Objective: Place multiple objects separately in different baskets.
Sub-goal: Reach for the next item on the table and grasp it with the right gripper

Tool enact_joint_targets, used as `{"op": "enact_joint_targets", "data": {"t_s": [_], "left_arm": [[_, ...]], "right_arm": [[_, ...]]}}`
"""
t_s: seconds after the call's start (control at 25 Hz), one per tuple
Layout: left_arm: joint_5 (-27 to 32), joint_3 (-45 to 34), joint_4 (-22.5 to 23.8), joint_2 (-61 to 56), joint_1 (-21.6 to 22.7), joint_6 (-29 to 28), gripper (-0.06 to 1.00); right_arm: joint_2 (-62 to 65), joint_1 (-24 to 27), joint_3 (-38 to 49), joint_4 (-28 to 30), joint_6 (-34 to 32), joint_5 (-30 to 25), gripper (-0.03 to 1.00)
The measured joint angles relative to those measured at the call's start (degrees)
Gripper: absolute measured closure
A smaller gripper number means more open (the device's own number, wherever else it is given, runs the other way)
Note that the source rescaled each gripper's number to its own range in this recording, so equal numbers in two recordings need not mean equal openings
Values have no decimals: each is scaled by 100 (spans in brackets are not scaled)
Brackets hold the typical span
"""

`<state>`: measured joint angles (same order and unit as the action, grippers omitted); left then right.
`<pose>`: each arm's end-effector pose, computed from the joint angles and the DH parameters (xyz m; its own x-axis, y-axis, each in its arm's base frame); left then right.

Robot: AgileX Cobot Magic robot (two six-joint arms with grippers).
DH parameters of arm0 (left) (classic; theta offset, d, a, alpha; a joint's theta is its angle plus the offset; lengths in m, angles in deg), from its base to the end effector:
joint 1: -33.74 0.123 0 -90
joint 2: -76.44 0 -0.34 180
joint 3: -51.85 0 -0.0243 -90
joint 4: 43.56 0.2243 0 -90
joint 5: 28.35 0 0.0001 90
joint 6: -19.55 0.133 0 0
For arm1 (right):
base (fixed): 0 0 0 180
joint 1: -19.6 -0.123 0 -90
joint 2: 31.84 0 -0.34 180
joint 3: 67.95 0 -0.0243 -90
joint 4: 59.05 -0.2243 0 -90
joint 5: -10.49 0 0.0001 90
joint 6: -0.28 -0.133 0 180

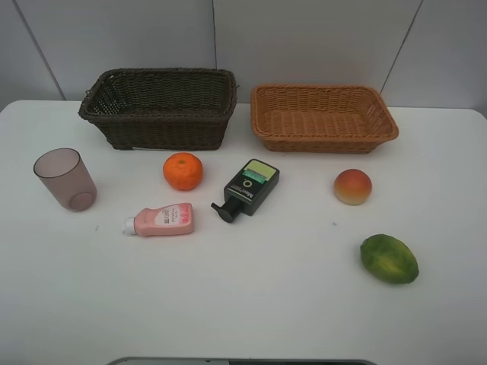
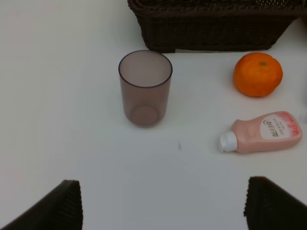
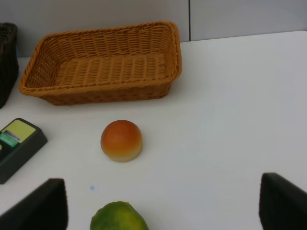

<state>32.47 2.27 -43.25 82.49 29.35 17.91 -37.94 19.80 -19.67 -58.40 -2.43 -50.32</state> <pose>-0.0475 0.0043 0.2462 -0.4458 0.0082 -0.8951 0.0608 0.9979 -0.0212 -0.0496 -0.0011 0.2528 -0.4247 0.0432 -0.9043 0.0302 0.9990 0.0336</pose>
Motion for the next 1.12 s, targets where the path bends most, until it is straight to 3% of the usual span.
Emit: {"op": "enact_joint_targets", "data": {"t_s": [0.68, 0.96, 1.12], "left_arm": [[0, 0, 0, 0, 0, 0, 13], [0, 0, 0, 0, 0, 0, 13], [0, 0, 0, 0, 0, 0, 13]], "right_arm": [[-145, 0, 0, 178, 0, 0, 31], [-1636, 0, -269, 235, 0, 12, 31], [-3335, 0, -759, 235, 0, 643, 31]]}}
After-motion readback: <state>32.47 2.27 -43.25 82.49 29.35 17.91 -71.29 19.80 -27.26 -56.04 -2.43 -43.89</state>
